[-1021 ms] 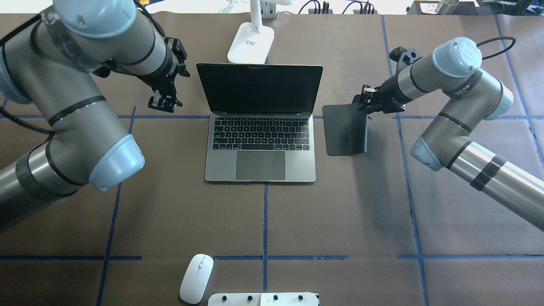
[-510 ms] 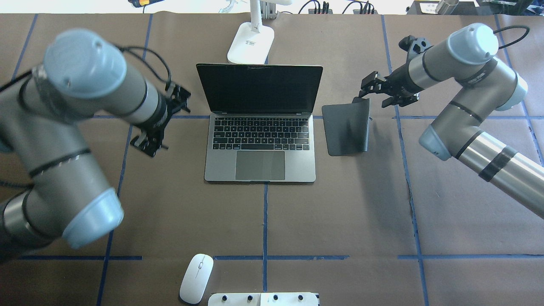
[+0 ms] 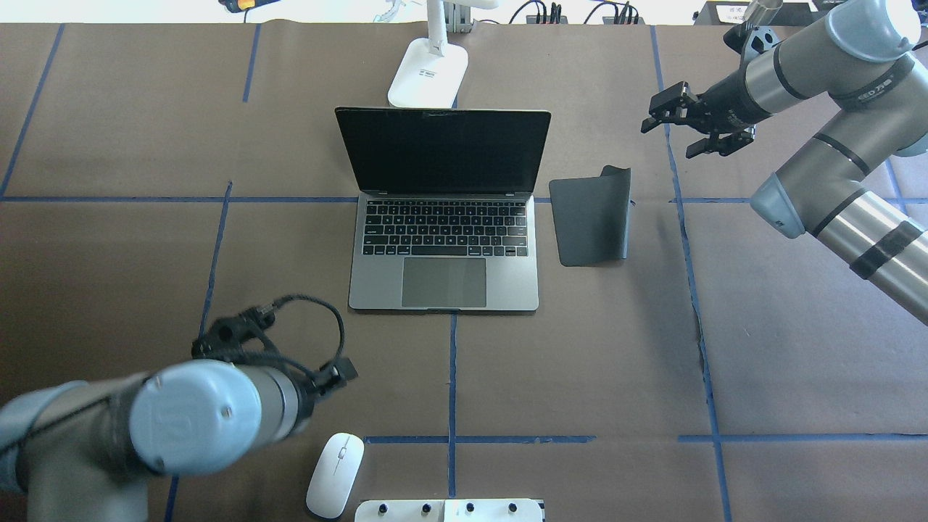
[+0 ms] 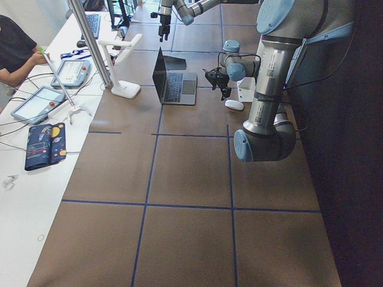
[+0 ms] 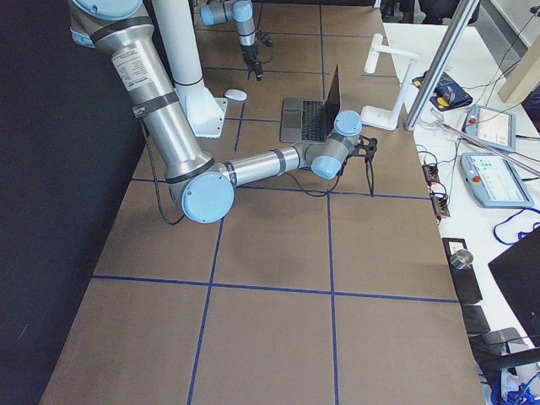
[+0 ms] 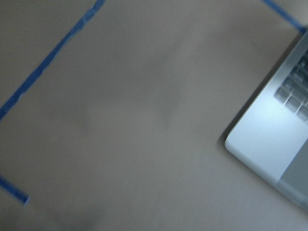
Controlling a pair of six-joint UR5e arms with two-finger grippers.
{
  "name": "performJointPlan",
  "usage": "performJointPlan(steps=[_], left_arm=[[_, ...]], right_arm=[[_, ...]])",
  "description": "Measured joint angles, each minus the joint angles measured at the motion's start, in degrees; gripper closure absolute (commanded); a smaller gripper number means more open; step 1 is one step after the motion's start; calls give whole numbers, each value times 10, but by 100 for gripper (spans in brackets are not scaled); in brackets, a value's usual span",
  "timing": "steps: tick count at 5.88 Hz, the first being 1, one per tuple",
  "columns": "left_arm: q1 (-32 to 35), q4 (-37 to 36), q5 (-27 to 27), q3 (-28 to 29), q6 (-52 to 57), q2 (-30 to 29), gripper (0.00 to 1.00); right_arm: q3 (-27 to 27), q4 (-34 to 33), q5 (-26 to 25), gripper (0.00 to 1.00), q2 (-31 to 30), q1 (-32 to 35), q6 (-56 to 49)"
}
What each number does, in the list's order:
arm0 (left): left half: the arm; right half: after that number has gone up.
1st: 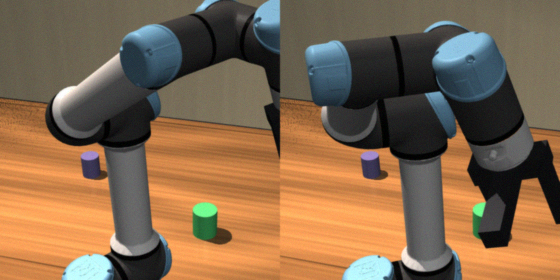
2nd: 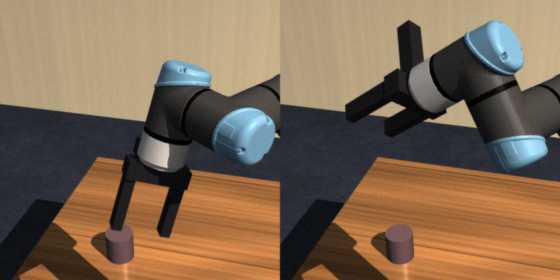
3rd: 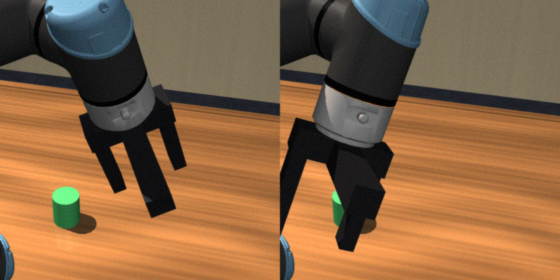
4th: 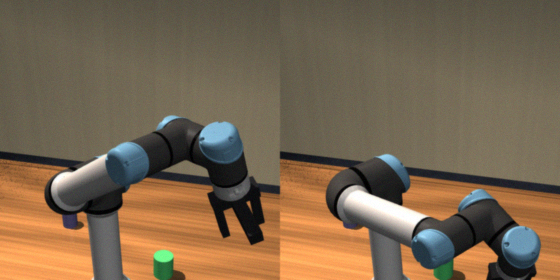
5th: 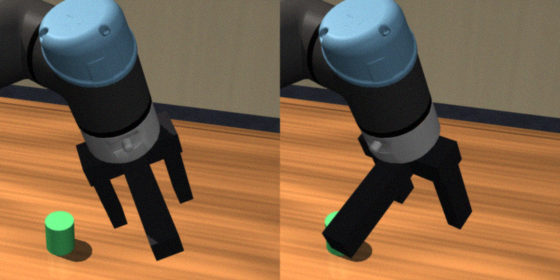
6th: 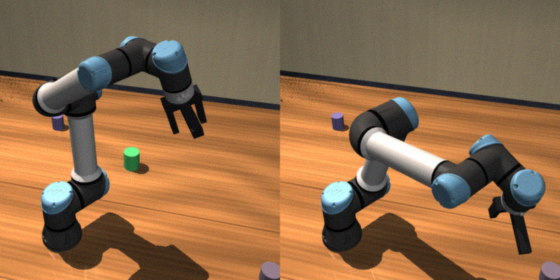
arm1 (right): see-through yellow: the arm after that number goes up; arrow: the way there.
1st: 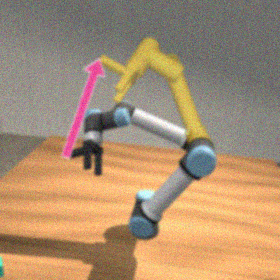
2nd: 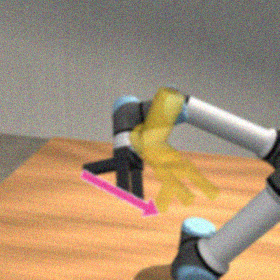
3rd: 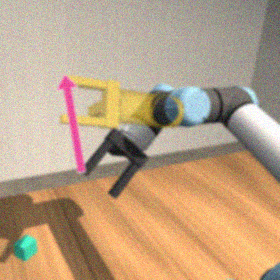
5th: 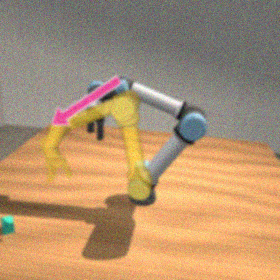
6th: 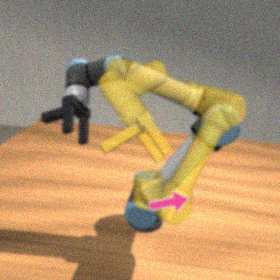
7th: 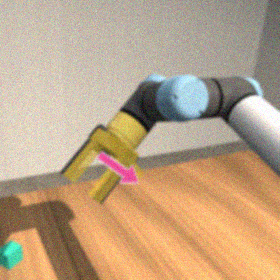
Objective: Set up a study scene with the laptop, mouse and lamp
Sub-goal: 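Release the mouse pad with right gripper while left arm reaches toward mouse, then grasp the white mouse with the left gripper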
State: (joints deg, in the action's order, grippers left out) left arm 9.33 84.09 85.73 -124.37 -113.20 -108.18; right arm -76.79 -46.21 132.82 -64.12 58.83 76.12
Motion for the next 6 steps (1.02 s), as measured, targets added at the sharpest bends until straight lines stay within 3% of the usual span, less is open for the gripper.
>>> performJointPlan(steps=[1,2,6], left_arm=[[-32,2,-38,-1,54,0,0],[-44,3,-33,0,163,1,0],[-38,5,49,10,447,-1,0]], right_arm=[[0,0,0,0,0,3,0],[0,0,0,0,0,4,0],[0,0,0,0,-1,6,1]])
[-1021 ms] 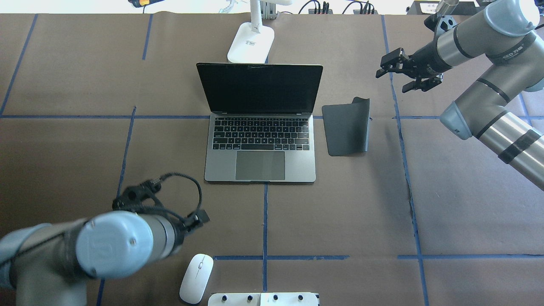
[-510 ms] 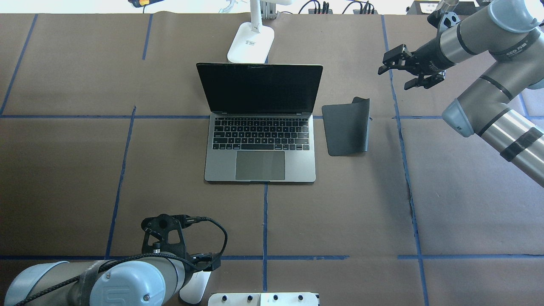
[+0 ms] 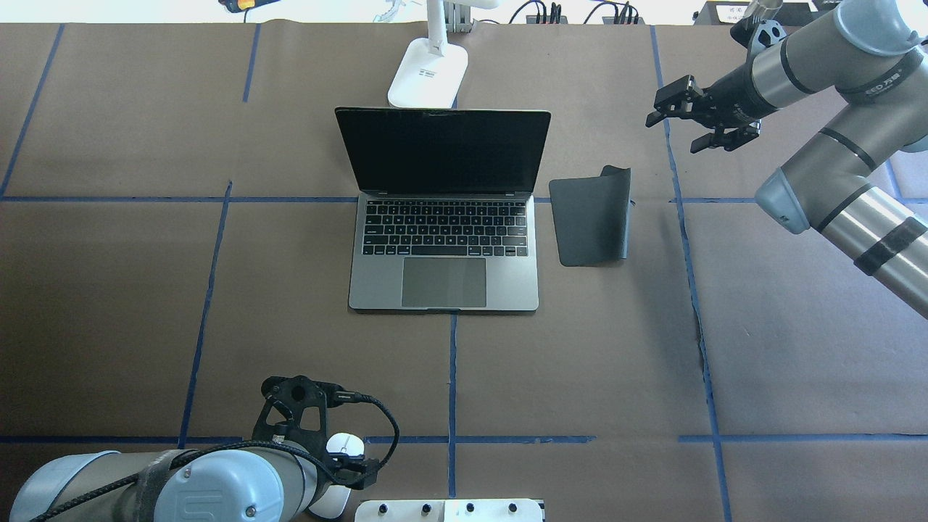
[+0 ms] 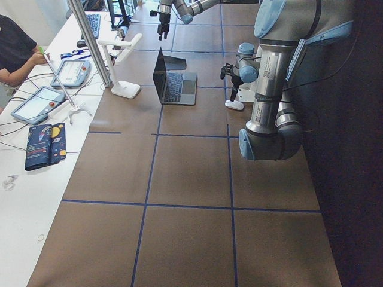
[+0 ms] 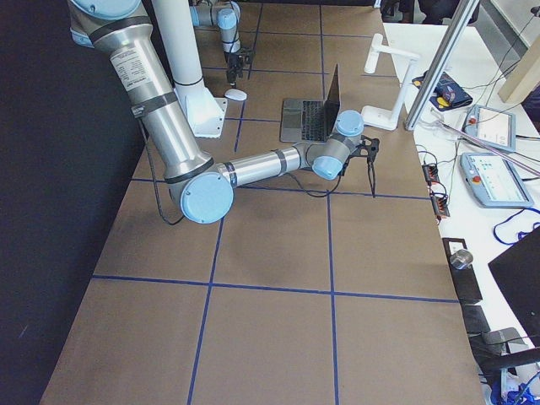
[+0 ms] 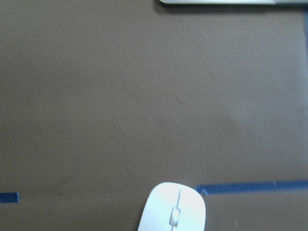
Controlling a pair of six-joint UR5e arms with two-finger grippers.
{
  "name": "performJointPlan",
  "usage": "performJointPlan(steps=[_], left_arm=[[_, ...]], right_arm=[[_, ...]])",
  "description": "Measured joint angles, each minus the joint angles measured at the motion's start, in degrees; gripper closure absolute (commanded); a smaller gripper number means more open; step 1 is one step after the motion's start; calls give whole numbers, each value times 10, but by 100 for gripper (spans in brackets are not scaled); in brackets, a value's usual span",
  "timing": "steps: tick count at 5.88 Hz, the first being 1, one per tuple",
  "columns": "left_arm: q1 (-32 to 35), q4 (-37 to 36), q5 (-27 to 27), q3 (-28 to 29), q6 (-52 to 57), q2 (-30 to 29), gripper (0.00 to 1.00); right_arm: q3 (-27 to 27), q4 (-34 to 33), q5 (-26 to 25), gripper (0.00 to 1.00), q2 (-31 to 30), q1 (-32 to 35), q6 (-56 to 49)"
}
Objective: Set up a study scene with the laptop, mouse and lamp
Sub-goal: 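Grasp the white mouse with the left gripper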
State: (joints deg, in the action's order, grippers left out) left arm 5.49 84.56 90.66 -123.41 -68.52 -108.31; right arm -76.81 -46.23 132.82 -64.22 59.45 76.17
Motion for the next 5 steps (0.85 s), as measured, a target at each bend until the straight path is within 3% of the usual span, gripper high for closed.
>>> performJointPlan(steps=[3,5], left_arm=[[27,6,60,38,71,-4,0],[29,36,72,76,71,-11,0]], right_arm=[[-5,-1,2,0,-2,1,0],[-12,-2,2,0,-5,1,0]])
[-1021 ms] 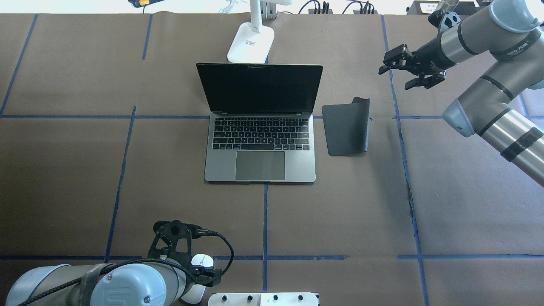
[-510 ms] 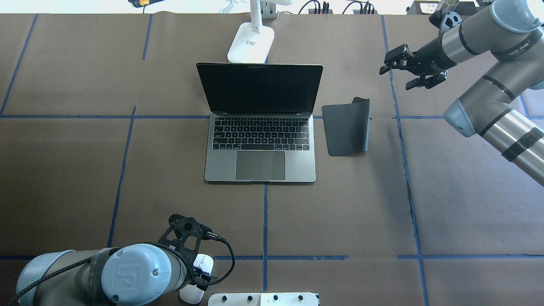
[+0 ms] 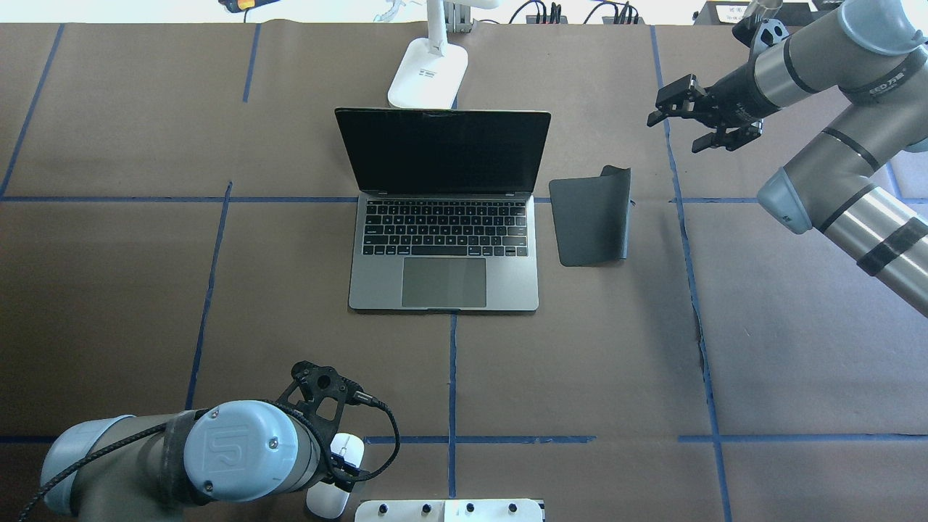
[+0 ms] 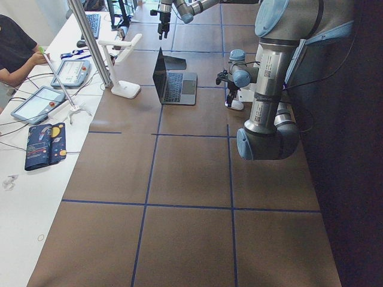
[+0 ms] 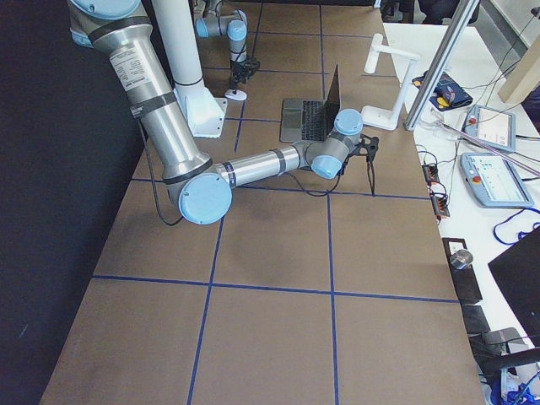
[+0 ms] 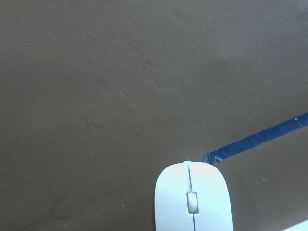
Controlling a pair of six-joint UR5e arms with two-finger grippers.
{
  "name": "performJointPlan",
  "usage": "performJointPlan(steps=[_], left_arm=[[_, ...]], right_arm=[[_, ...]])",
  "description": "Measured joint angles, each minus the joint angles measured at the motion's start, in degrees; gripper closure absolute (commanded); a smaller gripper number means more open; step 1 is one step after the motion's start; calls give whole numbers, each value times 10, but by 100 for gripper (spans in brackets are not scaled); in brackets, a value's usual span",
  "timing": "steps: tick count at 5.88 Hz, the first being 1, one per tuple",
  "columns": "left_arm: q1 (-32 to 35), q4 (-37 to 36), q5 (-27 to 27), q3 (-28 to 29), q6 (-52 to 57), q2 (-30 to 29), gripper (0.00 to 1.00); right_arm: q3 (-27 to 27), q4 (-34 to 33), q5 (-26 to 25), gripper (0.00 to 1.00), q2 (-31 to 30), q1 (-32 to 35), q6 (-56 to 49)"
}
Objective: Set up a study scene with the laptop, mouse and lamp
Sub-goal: 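Grasp the white mouse with the left gripper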
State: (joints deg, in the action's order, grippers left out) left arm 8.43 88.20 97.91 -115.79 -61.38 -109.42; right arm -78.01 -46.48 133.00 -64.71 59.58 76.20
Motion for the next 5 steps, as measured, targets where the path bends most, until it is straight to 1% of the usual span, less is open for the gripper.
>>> performJointPlan(steps=[2,5], left_arm=[[-1,23,2,20,-3,-12,0],[-3,25,2,24,-4,-13,0]], right_arm=[[0,0,0,0,-1,0,0],[0,-1,-1,0,-1,-2,0]])
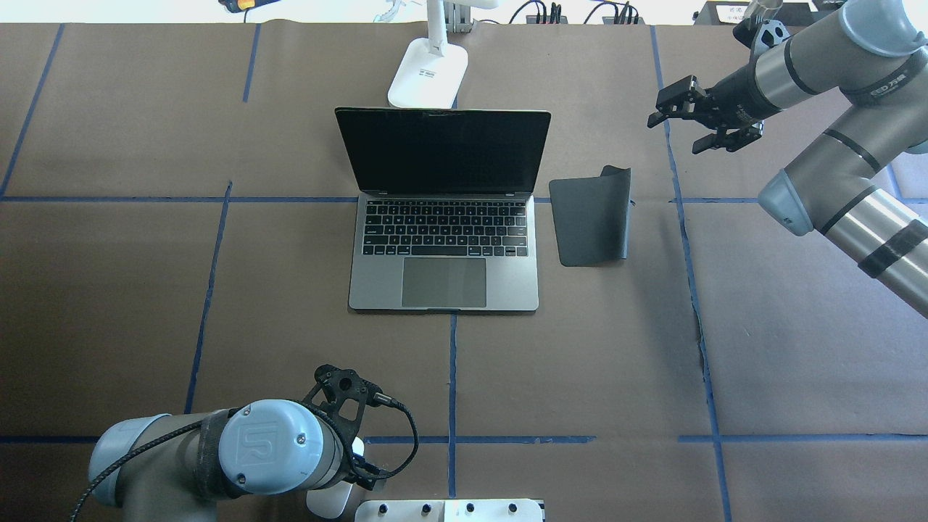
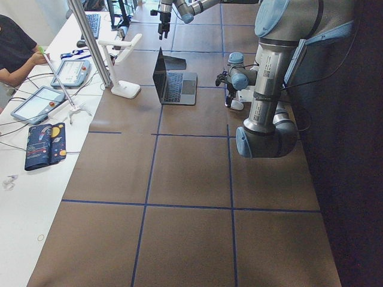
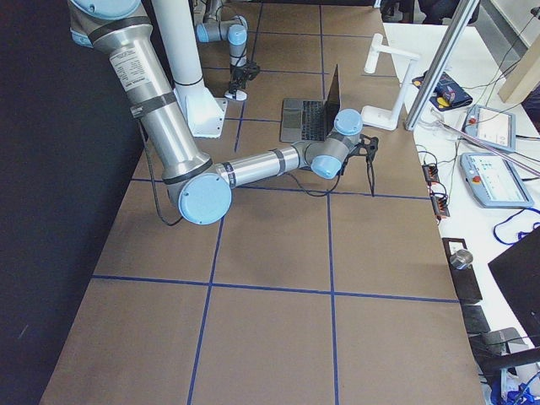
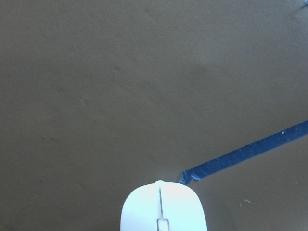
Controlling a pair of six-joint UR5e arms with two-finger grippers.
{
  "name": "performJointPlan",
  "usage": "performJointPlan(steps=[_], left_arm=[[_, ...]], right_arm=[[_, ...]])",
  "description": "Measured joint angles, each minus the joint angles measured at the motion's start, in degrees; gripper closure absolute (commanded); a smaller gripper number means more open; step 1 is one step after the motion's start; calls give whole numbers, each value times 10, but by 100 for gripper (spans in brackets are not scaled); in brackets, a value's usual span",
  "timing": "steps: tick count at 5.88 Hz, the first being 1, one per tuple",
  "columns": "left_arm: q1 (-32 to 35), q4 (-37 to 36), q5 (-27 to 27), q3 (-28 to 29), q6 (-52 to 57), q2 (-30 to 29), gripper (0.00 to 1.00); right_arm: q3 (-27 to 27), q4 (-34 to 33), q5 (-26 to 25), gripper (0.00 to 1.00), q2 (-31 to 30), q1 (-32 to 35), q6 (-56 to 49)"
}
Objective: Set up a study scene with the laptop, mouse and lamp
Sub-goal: 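Grasp the white mouse with the left gripper, then lift the mouse and carry it past the laptop toward the mouse pad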
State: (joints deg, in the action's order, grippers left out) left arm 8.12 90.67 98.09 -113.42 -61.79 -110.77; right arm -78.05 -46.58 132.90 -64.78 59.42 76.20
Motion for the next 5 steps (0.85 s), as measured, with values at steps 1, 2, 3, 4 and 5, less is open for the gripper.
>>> performJointPlan(steps=[1,2,3,4,5], left_arm=[[0,0,0,2,0,3,0],[-1,-1,1,5,0,4,1],[-2,-1,1,7,0,5,16],[-2,-1,3,7,1,5,33],[-2,-3,21,7,2,4,53]], right_arm=[[0,0,0,0,0,0,0],[0,0,0,0,1,0,0],[0,-1,1,0,1,1,0],[0,-1,1,0,1,1,0],[0,-1,1,0,1,1,0]])
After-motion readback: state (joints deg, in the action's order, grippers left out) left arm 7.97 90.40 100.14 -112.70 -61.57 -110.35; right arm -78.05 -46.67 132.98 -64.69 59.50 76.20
